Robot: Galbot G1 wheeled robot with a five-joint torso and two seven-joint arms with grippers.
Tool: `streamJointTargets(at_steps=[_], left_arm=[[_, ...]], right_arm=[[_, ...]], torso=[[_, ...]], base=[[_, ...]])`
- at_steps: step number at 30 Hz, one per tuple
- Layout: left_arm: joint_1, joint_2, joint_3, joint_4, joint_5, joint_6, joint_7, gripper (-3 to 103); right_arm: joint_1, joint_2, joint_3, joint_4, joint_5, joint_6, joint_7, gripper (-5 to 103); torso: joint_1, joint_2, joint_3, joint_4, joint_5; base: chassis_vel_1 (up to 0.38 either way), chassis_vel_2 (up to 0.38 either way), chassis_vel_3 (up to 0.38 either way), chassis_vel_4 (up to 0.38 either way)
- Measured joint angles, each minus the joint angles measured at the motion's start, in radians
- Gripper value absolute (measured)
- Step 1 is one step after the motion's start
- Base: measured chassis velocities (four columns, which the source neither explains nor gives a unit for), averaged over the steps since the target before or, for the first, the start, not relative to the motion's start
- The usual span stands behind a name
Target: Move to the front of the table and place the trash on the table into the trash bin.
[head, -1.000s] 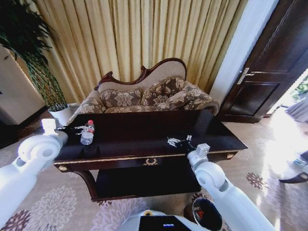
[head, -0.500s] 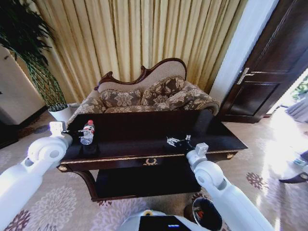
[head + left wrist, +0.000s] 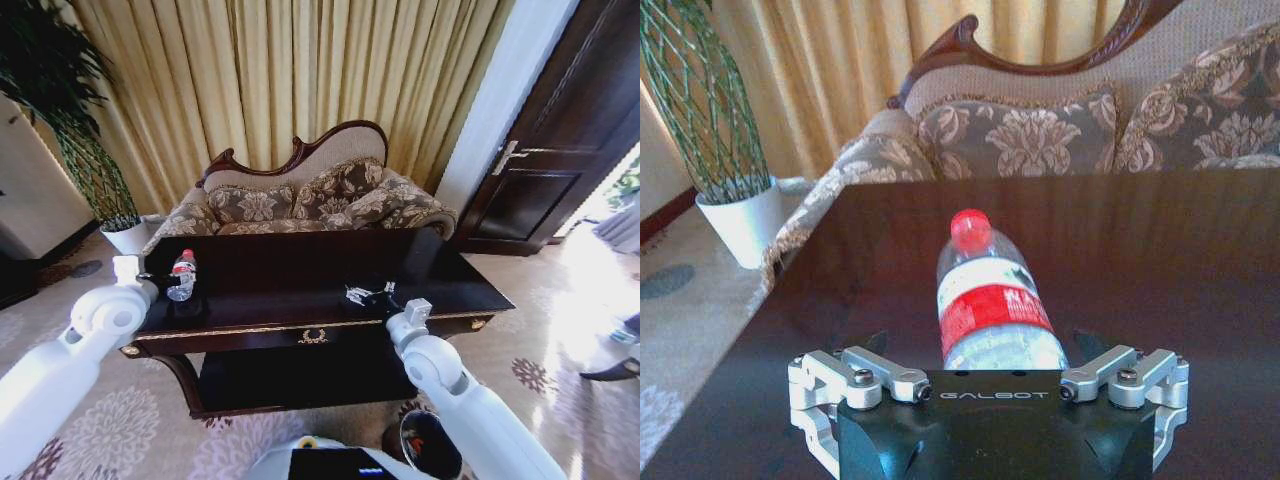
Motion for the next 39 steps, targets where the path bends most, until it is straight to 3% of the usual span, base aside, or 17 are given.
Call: streamJointTargets(at_steps=[7,11,13,16,19,26,28,30,32,33,35,36,39], left_arm=[[0.001,-0.004,-0.001,0.001,-0.005,0.000,-0.004,103],[0.002,-0.003,-0.008,0.001,-0.019,0.000,-0.003,96],[0.003,-0.010,-0.010,0.001,-0.039,0.000,-0.004,85],[0.003,-0.016,-0.011,0.001,-0.049,0.000,-0.005,80],[0.003,-0.024,-0.011,0.001,-0.051,-0.001,-0.006,62],[0.013,-0.039,-0.022,0.001,-0.022,-0.004,0.014,47],[0.035,-0.042,-0.034,-0.006,0.058,-0.002,0.072,43],[0.094,-0.043,-0.073,-0.034,0.275,-0.064,0.227,38],[0.100,-0.043,-0.077,-0.038,0.298,-0.073,0.242,38],[0.135,-0.046,-0.103,-0.053,0.428,-0.142,0.325,36],[0.168,-0.049,-0.129,-0.063,0.566,-0.239,0.397,36],[0.168,-0.049,-0.129,-0.063,0.566,-0.239,0.397,36],[0.207,-0.049,-0.156,-0.079,0.714,-0.380,0.467,36]], right_arm=[[-0.006,-0.002,0.000,0.003,0.001,0.004,0.000,100],[-0.005,-0.006,0.000,0.007,0.005,0.006,0.004,100],[-0.003,-0.009,0.001,0.010,0.012,0.006,0.007,100],[-0.003,-0.011,0.002,0.012,0.015,0.007,0.008,100],[-0.004,-0.013,0.005,0.014,0.016,0.008,0.010,100],[-0.005,-0.017,0.008,0.018,0.019,0.009,0.018,100],[-0.003,-0.021,0.011,0.026,0.029,0.009,0.026,100],[0.005,-0.035,0.017,0.061,0.079,0.008,0.059,100],[0.006,-0.038,0.018,0.070,0.090,0.008,0.066,100],[0.014,-0.051,0.020,0.108,0.151,0.003,0.100,100],[0.026,-0.068,0.025,0.155,0.242,-0.008,0.137,100],[0.026,-0.068,0.025,0.155,0.242,-0.008,0.137,100],[0.049,-0.090,0.028,0.215,0.380,-0.019,0.173,100]], torso=[[0.000,0.000,0.000,0.0000,0.0000],[0.000,0.000,0.000,0.0000,0.0001],[0.000,0.000,0.000,0.0000,0.0000],[0.000,0.000,0.000,-0.0001,0.0001],[0.000,0.000,0.000,0.0000,0.0001],[0.000,0.000,0.000,-0.0002,0.0002],[0.000,0.000,0.000,-0.0004,0.0000],[0.000,0.000,0.000,0.0004,-0.0001],[0.000,0.000,0.000,0.0003,-0.0001],[0.000,0.000,0.000,0.0000,-0.0001],[0.000,0.000,0.000,0.0001,0.0000],[0.000,0.000,0.000,0.0001,0.0000],[0.000,0.000,0.000,-0.0001,0.0001]], base=[[0.000,0.000,0.000,0.000],[0.000,0.000,0.000,0.000],[0.000,0.000,0.000,0.000],[0.000,0.000,0.000,0.000],[0.000,0.000,0.000,0.000],[0.000,0.000,0.000,0.000],[0.000,0.000,0.000,0.000],[0.000,0.000,0.000,0.000],[0.000,0.000,0.000,0.000],[0.000,0.000,0.000,0.000],[0.000,0.000,0.000,0.000],[0.000,0.000,0.000,0.000],[0.000,0.000,0.000,0.000]])
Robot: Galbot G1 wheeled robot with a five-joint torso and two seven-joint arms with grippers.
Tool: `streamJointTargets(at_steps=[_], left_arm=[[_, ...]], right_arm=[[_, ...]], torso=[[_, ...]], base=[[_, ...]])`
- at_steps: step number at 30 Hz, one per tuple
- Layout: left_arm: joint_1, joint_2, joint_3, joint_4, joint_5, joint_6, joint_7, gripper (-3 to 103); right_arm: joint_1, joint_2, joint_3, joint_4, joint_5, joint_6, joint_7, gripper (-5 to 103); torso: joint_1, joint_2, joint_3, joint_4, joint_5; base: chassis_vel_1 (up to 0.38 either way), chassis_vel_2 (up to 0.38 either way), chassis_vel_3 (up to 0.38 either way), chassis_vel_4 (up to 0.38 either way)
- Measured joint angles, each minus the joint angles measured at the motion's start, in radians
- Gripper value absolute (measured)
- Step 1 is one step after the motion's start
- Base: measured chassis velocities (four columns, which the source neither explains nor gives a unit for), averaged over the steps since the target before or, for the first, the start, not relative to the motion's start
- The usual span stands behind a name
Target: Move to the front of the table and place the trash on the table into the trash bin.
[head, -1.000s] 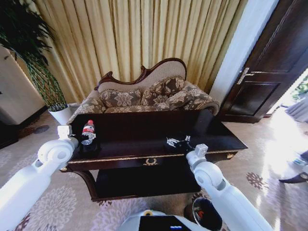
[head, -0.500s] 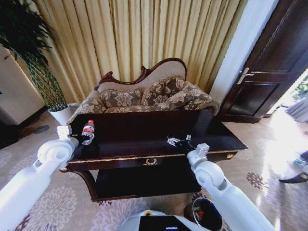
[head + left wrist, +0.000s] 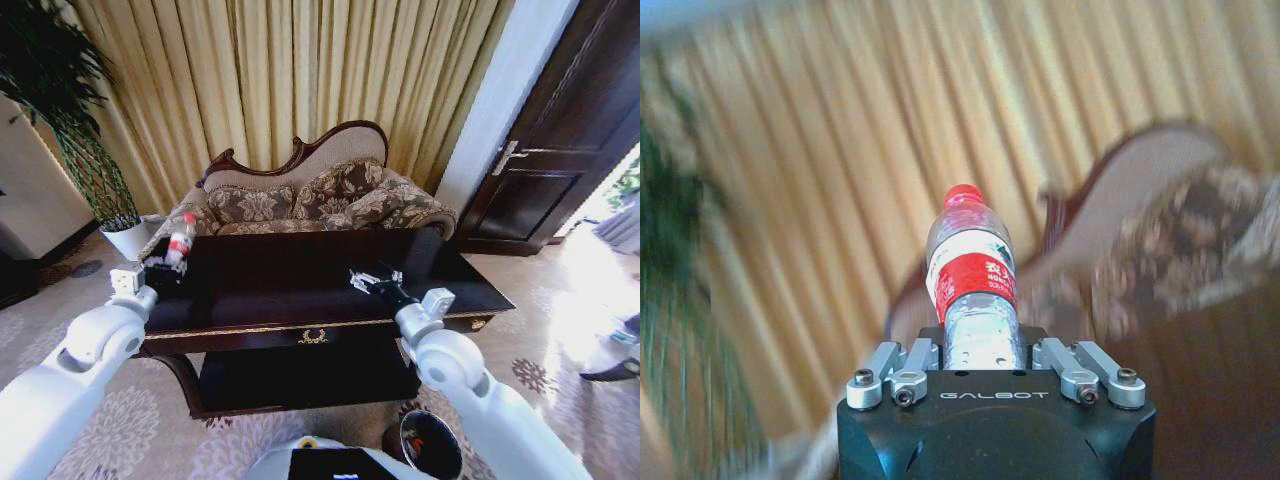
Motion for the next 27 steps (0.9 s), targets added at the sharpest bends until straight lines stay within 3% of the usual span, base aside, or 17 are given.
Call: streamJointTargets(at_steps=[1,2,5,7,9,10,13,15,18,27], left_arm=[[0.012,0.001,-0.005,-0.007,0.040,-0.044,0.023,36],[0.012,0.001,-0.005,-0.007,0.040,-0.044,0.023,36],[0.042,0.006,0.011,-0.031,0.182,-0.182,0.090,36],[0.045,0.007,0.017,-0.035,0.209,-0.203,0.101,36],[0.059,0.009,0.045,-0.041,0.329,-0.302,0.151,36],[0.059,0.009,0.045,-0.041,0.329,-0.302,0.151,36],[0.061,0.019,0.104,-0.040,0.437,-0.397,0.195,36],[0.057,0.022,0.118,-0.040,0.445,-0.405,0.196,36],[0.021,0.034,0.200,-0.045,0.484,-0.448,0.202,36],[-0.062,0.047,0.287,0.026,0.488,-0.505,0.223,36]], right_arm=[[0.011,-0.006,0.000,0.017,0.049,-0.004,0.013,100],[0.011,-0.006,0.000,0.017,0.049,-0.004,0.013,100],[0.058,-0.019,0.000,0.056,0.231,-0.010,0.042,100],[0.066,-0.021,0.001,0.060,0.263,-0.010,0.044,100],[0.090,-0.027,0.009,0.075,0.382,-0.008,0.037,100],[0.090,-0.027,0.009,0.075,0.382,-0.008,0.037,100],[0.103,-0.037,0.010,0.083,0.442,0.005,-0.024,100],[0.104,-0.040,0.009,0.083,0.443,0.007,-0.040,100],[0.112,-0.054,0.000,0.082,0.424,0.008,-0.138,100],[0.144,-0.061,-0.031,0.018,0.329,-0.008,-0.233,100]], torso=[[0.000,0.000,0.000,0.0001,-0.0001],[0.000,0.000,0.000,0.0001,-0.0001],[0.000,0.000,0.000,0.0001,0.0000],[0.000,0.000,0.000,0.0000,0.0000],[0.000,0.000,0.000,0.0001,0.0000],[0.000,0.000,0.000,0.0001,0.0000],[0.000,0.000,0.000,0.0001,0.0000],[0.000,0.000,0.000,0.0001,-0.0001],[0.000,0.000,0.000,-0.0001,0.0001],[0.000,0.000,0.000,0.0004,0.0000]], base=[[0.000,0.000,0.000,0.000],[0.000,0.000,0.000,0.000],[0.000,0.000,0.000,0.000],[0.000,0.000,0.000,0.000],[0.000,0.000,0.000,0.000],[0.000,0.000,0.000,0.000],[0.000,0.000,0.000,0.000],[0.000,0.000,0.000,0.000],[0.000,0.000,0.000,0.000],[0.000,0.000,0.000,0.000]])
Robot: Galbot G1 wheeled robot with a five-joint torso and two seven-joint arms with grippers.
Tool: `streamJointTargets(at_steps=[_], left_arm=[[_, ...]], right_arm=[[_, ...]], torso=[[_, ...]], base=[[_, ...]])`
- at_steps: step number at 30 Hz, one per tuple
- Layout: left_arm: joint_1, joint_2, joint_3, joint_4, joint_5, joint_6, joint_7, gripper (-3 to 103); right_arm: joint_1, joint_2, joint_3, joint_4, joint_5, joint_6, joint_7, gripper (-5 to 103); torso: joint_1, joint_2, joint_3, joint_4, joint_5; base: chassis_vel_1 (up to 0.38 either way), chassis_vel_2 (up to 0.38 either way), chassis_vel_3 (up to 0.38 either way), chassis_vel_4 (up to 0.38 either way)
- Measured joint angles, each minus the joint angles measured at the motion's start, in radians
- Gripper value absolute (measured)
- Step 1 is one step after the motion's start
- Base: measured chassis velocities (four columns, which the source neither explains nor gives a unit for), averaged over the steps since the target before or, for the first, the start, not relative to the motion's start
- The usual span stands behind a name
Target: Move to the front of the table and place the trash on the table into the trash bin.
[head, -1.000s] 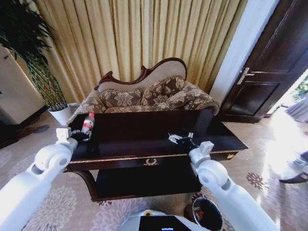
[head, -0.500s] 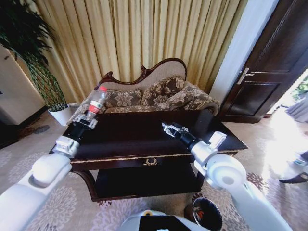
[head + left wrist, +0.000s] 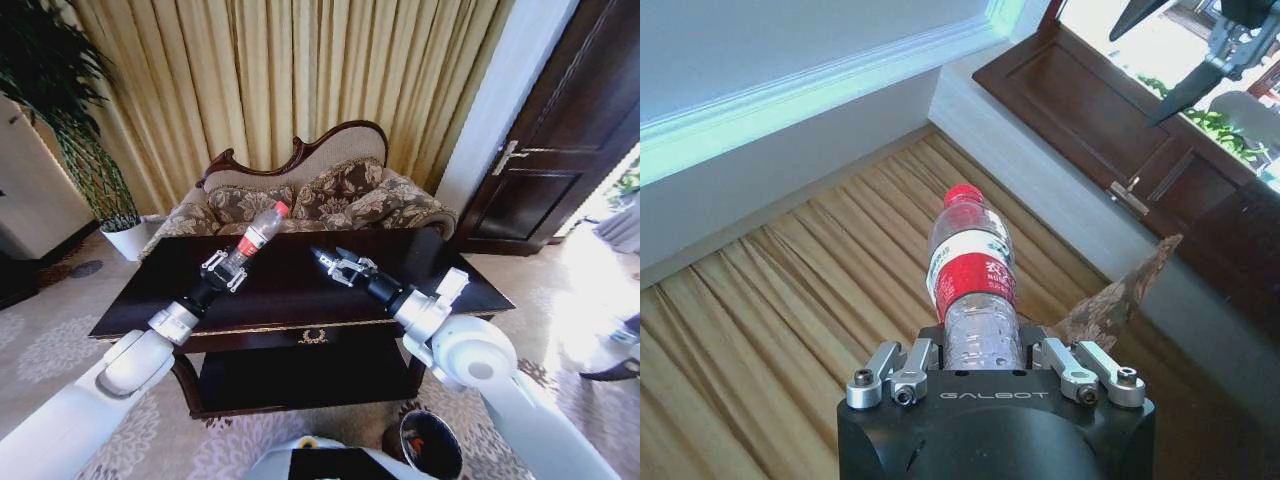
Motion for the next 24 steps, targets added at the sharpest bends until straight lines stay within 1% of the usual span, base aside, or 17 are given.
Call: streamJointTargets(at_steps=[2,3,4,7,8,9,10,12,13,15,16,18,19,23,24], left_arm=[[-0.097,-0.005,0.051,0.051,-0.019,0.000,0.002,36],[-0.097,-0.005,0.051,0.051,-0.019,0.000,0.002,36],[-0.129,-0.005,0.063,0.063,-0.026,0.000,0.002,36],[-0.278,0.009,0.130,0.110,-0.058,0.006,0.010,36],[-0.278,0.009,0.130,0.110,-0.058,0.006,0.010,36],[-0.329,0.014,0.170,0.124,-0.068,0.011,0.012,36],[-0.349,0.015,0.190,0.129,-0.071,0.012,0.012,36],[-0.412,0.009,0.279,0.146,-0.074,0.015,0.012,36],[-0.432,0.001,0.309,0.153,-0.074,0.016,0.012,36],[-0.444,-0.004,0.327,0.157,-0.073,0.017,0.012,36],[-0.470,-0.018,0.365,0.165,-0.069,0.019,0.011,36],[-0.516,-0.037,0.412,0.180,-0.068,0.024,0.010,36],[-0.516,-0.037,0.412,0.180,-0.068,0.024,0.010,36],[-0.599,-0.065,0.481,0.206,-0.070,0.032,0.007,36],[-0.599,-0.065,0.481,0.206,-0.070,0.032,0.007,36]], right_arm=[[0.033,0.000,-0.022,-0.052,-0.022,-0.004,-0.023,100],[0.033,0.000,-0.022,-0.052,-0.022,-0.004,-0.023,100],[0.047,-0.003,-0.034,-0.067,-0.022,-0.005,-0.025,100],[0.133,-0.026,-0.090,-0.134,-0.013,-0.005,-0.029,100],[0.133,-0.026,-0.090,-0.134,-0.013,-0.005,-0.029,100],[0.192,-0.031,-0.117,-0.168,0.001,-0.005,-0.027,100],[0.225,-0.031,-0.130,-0.184,0.013,-0.005,-0.025,100],[0.326,-0.021,-0.166,-0.232,0.045,-0.005,-0.007,100],[0.359,-0.012,-0.179,-0.247,0.054,-0.005,-0.002,100],[0.377,-0.006,-0.188,-0.257,0.056,-0.005,0.000,100],[0.410,0.008,-0.205,-0.277,0.059,-0.005,0.003,100],[0.445,0.031,-0.231,-0.299,0.060,-0.005,0.011,100],[0.445,0.031,-0.231,-0.299,0.060,-0.005,0.011,100],[0.489,0.066,-0.272,-0.334,0.048,-0.005,0.017,100],[0.489,0.066,-0.272,-0.334,0.048,-0.005,0.017,100]], torso=[[0.000,0.000,0.000,-0.0004,-0.0003],[0.000,0.000,0.000,-0.0004,-0.0003],[0.000,0.000,0.000,-0.0005,-0.0002],[0.000,0.000,0.000,-0.0008,0.0003],[0.000,0.000,0.000,-0.0008,0.0003],[0.000,0.000,0.000,-0.0007,0.0003],[0.000,0.000,0.000,-0.0005,0.0002],[0.000,0.000,0.000,0.0001,0.0000],[0.000,0.000,0.000,-0.0001,-0.0003],[0.000,0.000,0.000,-0.0002,-0.0003],[0.000,0.000,0.000,-0.0003,-0.0003],[0.000,0.000,0.000,-0.0003,-0.0002],[0.000,0.000,0.000,-0.0003,-0.0002],[0.000,0.000,0.000,-0.0004,0.0001],[0.000,0.000,0.000,-0.0004,0.0001]], base=[[0.000,0.000,0.000,0.000],[0.000,0.000,0.000,0.000],[0.000,0.000,0.000,0.000],[0.000,0.000,0.000,0.000],[0.000,0.000,0.000,0.000],[0.000,0.000,0.000,0.000],[0.000,0.000,0.000,0.000],[0.000,0.000,0.000,0.000],[0.000,0.000,0.000,0.000],[0.000,0.000,0.000,0.000],[0.000,0.000,0.000,0.000],[0.000,0.000,0.000,0.000],[0.000,0.000,0.000,0.000],[0.000,0.000,0.000,0.000],[0.000,0.000,0.000,0.000]])
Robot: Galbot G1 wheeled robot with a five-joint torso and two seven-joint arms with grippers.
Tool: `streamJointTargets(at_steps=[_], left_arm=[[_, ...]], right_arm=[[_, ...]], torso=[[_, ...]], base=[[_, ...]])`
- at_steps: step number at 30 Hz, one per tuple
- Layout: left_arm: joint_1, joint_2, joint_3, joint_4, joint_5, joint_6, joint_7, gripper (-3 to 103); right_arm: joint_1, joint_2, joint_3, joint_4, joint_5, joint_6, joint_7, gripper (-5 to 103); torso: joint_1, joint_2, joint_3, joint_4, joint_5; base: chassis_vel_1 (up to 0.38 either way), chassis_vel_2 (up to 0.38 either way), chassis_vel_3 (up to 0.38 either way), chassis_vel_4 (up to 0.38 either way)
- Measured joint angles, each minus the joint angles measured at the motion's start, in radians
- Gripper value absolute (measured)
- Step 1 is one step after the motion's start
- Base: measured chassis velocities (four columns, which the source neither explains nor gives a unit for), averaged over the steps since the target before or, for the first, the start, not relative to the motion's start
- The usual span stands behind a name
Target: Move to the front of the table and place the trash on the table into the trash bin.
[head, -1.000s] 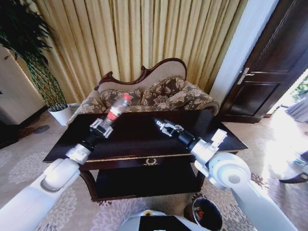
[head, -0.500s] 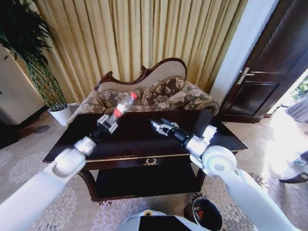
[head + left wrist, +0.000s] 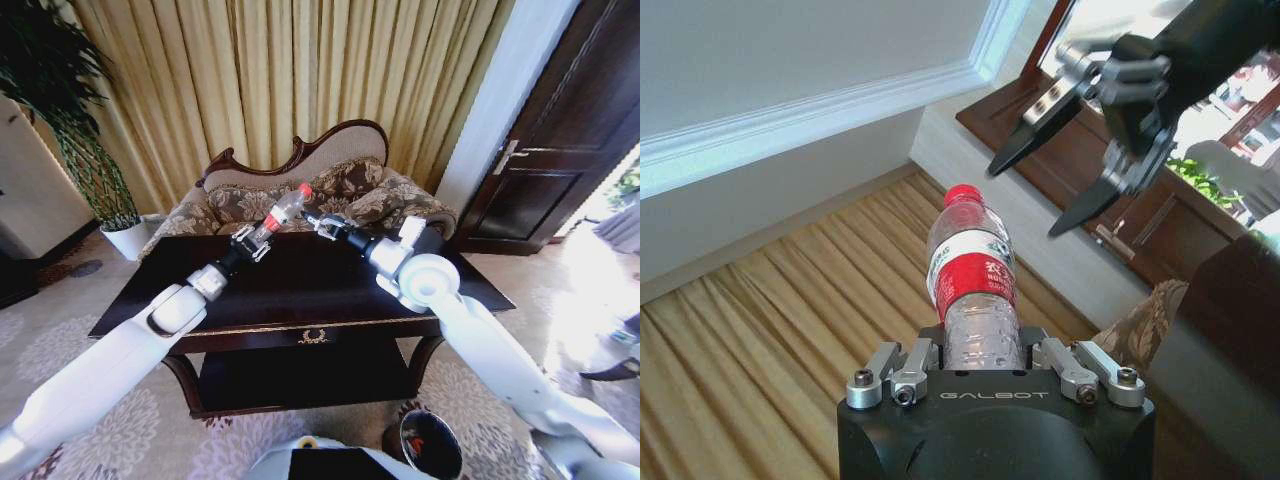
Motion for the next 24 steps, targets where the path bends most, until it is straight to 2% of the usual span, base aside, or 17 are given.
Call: streamJointTargets(at_steps=[11,24], left_arm=[[-0.110,-0.068,0.122,0.036,-0.003,0.021,-0.021,35],[-0.090,-0.073,0.162,-0.028,0.010,0.052,-0.043,35]], right_arm=[[0.068,0.076,-0.075,-0.045,-0.042,0.000,0.043,100],[0.108,0.097,-0.108,-0.061,-0.054,-0.001,0.065,100]], torso=[[0.000,0.000,0.000,0.0000,-0.0001],[0.000,0.000,0.000,0.0002,0.0000]], base=[[0.000,0.000,0.000,0.000],[0.000,0.000,0.000,0.000]])
